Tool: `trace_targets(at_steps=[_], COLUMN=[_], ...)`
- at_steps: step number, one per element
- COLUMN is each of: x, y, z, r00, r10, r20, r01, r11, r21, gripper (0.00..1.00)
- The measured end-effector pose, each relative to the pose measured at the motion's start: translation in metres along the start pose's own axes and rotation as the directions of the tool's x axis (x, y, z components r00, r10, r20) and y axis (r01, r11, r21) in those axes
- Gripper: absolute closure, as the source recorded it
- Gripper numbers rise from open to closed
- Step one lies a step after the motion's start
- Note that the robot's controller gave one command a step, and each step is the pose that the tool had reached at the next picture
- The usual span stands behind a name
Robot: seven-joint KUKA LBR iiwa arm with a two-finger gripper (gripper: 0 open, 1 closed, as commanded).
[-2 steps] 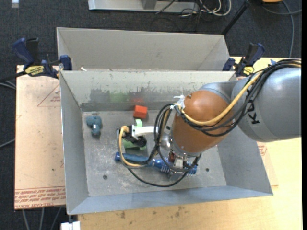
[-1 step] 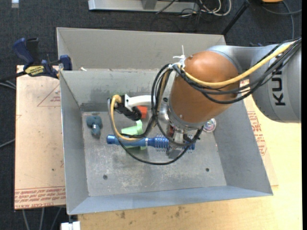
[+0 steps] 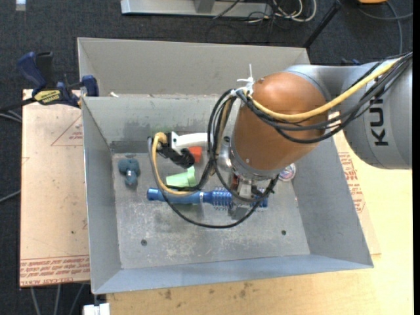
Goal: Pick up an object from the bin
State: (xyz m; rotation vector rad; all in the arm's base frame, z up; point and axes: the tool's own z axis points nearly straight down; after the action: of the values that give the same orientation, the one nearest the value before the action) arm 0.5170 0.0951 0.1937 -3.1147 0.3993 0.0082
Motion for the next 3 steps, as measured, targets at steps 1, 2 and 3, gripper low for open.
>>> trace_targets(at_steps=[1, 2, 3], x=[-0.0001, -0.0002, -0.0002], y=[0.0, -0.0001, -0.0001], z=[0.0002, 0.0005, 0.0006], r00=[1.0, 1.0, 1.0], r10=[0.0, 0.0, 0.0], r20=[0.001, 0.001, 0.001], r01=[0.0, 0.0, 0.0], r11=[1.0, 1.0, 1.0], r21=[0.0, 0.0, 0.001], gripper=[1.0, 1.0, 1.0])
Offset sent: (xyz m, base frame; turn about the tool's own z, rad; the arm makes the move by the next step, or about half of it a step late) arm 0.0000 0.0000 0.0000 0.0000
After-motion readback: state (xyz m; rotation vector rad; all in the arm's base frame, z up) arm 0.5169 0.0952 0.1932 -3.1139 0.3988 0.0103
